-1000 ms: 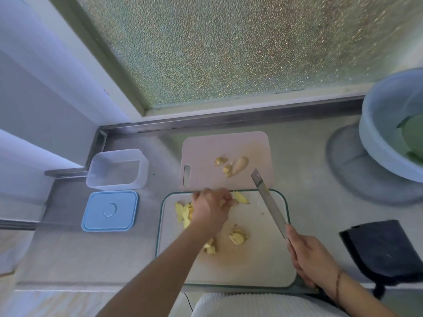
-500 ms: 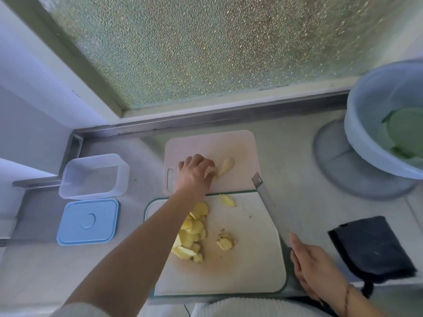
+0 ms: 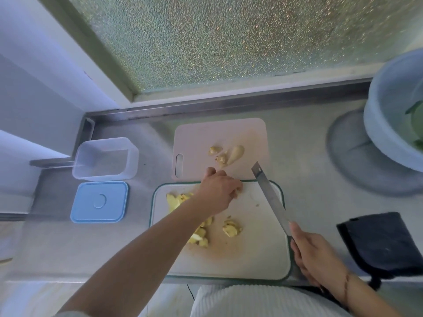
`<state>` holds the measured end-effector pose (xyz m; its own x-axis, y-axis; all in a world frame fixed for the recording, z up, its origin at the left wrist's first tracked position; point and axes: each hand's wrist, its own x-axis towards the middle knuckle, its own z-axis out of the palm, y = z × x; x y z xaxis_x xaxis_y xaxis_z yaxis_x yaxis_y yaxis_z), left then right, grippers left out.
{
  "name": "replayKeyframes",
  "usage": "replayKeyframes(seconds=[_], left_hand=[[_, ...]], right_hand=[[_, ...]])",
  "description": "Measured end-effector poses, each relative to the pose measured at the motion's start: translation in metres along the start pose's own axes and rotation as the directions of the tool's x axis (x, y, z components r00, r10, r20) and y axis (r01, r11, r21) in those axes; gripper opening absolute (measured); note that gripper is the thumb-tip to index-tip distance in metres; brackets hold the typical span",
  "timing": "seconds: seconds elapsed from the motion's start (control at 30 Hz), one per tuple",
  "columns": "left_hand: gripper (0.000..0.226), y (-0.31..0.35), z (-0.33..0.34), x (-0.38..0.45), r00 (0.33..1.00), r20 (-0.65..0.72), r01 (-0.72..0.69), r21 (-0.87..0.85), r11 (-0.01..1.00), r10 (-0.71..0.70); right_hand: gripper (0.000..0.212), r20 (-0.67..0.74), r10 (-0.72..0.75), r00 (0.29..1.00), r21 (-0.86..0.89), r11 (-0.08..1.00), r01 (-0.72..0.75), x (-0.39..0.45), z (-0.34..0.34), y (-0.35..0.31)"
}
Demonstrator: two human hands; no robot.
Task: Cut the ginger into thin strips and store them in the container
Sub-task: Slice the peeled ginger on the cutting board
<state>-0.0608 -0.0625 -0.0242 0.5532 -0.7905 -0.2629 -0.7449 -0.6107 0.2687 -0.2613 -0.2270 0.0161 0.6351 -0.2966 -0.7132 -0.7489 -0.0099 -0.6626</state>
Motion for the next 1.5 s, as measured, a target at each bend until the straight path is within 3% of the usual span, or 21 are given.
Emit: replayKeyframes(seconds=[0.1,0.17,0.3,0.67,0.83,1.1,1.17,1.23,1.27,1.3,1.33,1.43,1.5], left_hand=[[0.025,0.006,-0.01,-0.013,0.985,0.0,0.161,-0.328,0.931,-0.171],[0.02,0.009,-0.014,-0.029,0.982,0.065,0.188,-0.444,0.876,-0.178],[0.022,0.012,0.0,-0.052,0.979,0.201,0.11,-0.338,0.935,-0.042],[0.017,0.01,0.02,-0.062,0.994,0.089,-0.026,-0.349,0.937,0.061],[0.024,0.01,0.025,-0.068,0.994,0.081,-0.051,-0.234,0.971,0.072],[0.023,0.032,0.018,-0.077,0.977,0.2,0.109,-0.145,0.983,-0.079],[0.019,0.041,0.021,-0.083,0.955,0.192,0.278,-0.33,0.902,-0.224],[0.023,0.052,0.029,-0.085,0.872,0.207,0.469,-0.613,0.636,-0.444],[0.027,0.058,0.035,-0.085,0.815,0.221,0.512,-0.707,0.488,-0.536],[0.031,0.064,0.04,-0.086,0.779,0.217,0.518,-0.752,0.409,-0.588],[0.034,0.068,0.047,-0.088,0.782,0.178,0.501,-0.75,0.432,-0.597],[0.042,0.073,0.066,-0.096,0.857,-0.059,0.406,-0.533,0.742,-0.512],[0.041,0.068,0.076,-0.103,0.857,-0.243,0.299,-0.485,0.822,-0.455]], right_hand=[[0.053,0.019,0.015,1.0,0.0,1.0,-0.015,-0.002,-0.001,-0.005],[0.053,0.034,0.029,0.999,0.012,0.999,-0.029,-0.004,-0.002,-0.008],[0.051,0.053,0.038,0.998,0.026,0.999,-0.04,-0.006,-0.001,-0.009],[0.054,0.058,0.017,0.998,-0.017,1.0,-0.016,-0.01,0.002,-0.002],[0.055,0.069,0.006,0.998,-0.016,1.0,-0.005,-0.013,0.004,0.001],[0.055,0.05,0.01,0.999,-0.051,0.999,-0.007,-0.014,0.009,0.012],[0.054,0.063,0.006,0.998,-0.036,0.999,-0.004,-0.016,0.01,0.013],[0.054,0.074,-0.003,0.997,-0.048,0.999,0.007,-0.017,0.01,0.015],[0.054,0.077,-0.012,0.997,-0.069,0.997,0.018,-0.018,0.011,0.017],[0.054,0.08,-0.025,0.996,-0.094,0.995,0.032,-0.019,0.011,0.02],[0.054,0.085,-0.038,0.996,-0.118,0.992,0.048,-0.019,0.012,0.023],[0.059,0.103,-0.041,0.994,-0.184,0.981,0.059,-0.016,0.013,0.032],[0.063,0.092,-0.039,0.995,-0.221,0.974,0.059,-0.016,0.014,0.038]])
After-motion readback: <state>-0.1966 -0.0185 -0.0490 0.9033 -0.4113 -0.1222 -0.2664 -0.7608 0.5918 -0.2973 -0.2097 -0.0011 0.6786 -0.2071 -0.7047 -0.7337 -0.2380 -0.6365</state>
